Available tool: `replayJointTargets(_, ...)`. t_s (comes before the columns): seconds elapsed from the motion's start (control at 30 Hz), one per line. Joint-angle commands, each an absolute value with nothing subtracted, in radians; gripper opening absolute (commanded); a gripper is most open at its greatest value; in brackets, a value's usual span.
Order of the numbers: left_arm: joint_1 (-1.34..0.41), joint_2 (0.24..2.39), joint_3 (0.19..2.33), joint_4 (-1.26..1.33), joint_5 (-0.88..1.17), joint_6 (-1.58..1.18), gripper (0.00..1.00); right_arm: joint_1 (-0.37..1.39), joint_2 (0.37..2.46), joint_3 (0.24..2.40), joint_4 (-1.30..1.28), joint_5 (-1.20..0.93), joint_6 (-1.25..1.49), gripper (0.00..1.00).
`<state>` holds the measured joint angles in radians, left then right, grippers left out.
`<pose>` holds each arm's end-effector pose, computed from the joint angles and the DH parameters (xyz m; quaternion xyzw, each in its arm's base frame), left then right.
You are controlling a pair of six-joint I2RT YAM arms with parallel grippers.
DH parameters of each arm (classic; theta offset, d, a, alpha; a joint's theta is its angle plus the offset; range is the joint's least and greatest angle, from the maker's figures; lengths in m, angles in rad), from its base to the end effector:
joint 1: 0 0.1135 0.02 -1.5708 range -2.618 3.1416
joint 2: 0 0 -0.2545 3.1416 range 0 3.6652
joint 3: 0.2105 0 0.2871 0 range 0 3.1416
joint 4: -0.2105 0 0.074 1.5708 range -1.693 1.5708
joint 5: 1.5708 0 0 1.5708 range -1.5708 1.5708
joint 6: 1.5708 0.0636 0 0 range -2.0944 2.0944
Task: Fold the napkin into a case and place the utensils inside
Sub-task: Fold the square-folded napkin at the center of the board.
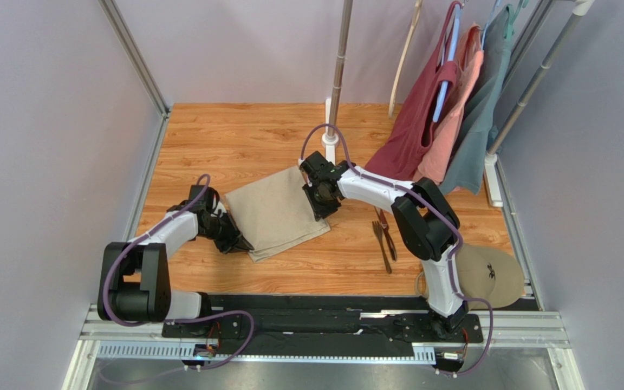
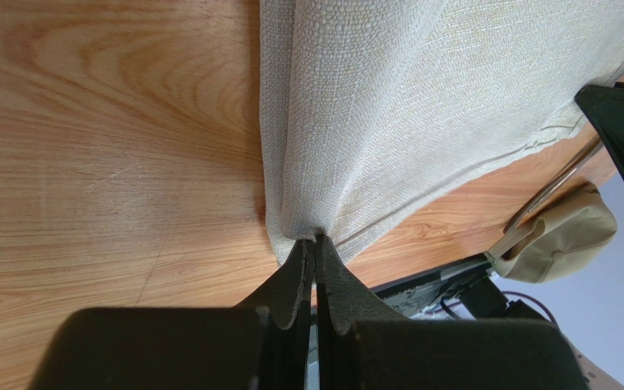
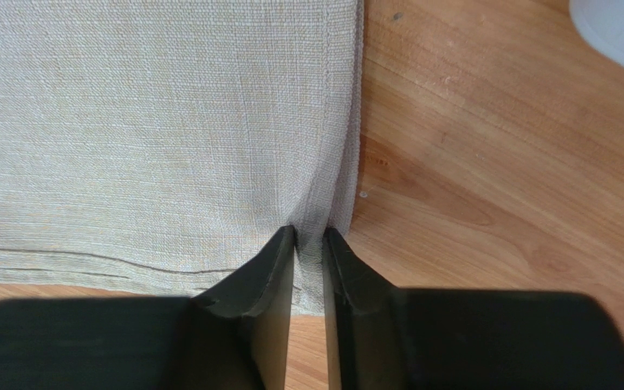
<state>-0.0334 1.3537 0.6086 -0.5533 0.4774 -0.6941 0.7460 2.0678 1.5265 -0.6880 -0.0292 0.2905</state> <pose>0.2462 -0.0375 0.0901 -0.2819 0.9210 -0.2659 0.0400 0.3358 0.3129 0.1143 -0.2249 0.9593 0.0967 0.1405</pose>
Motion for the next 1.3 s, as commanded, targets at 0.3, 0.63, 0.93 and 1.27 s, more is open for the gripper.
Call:
replayJointTargets(0.3, -0.04, 1.256, 0.649, -0.609, 0.528, -0.709, 0.0, 0.761, 2.002, 1.615, -0.782, 0.04, 0.284, 0.0)
replayJointTargets(0.63, -0.069, 1.316, 0.581, -0.569, 0.538, -0.735, 0.0, 0.758, 1.999, 1.575, -0.781, 0.023, 0.287, 0.0)
replayJointTargets(0.93, -0.075, 1.313, 0.575, -0.56, 0.574, -0.726, 0.25, 0.735, 2.026, 1.566, -0.773, 0.035, 0.287, 0.13)
replayJointTargets(1.27, -0.008, 0.993, 0.782, -0.833, 0.471, -0.694, 0.57, 0.77, 1.947, 1.652, -0.735, -0.093, 0.279, 0.53)
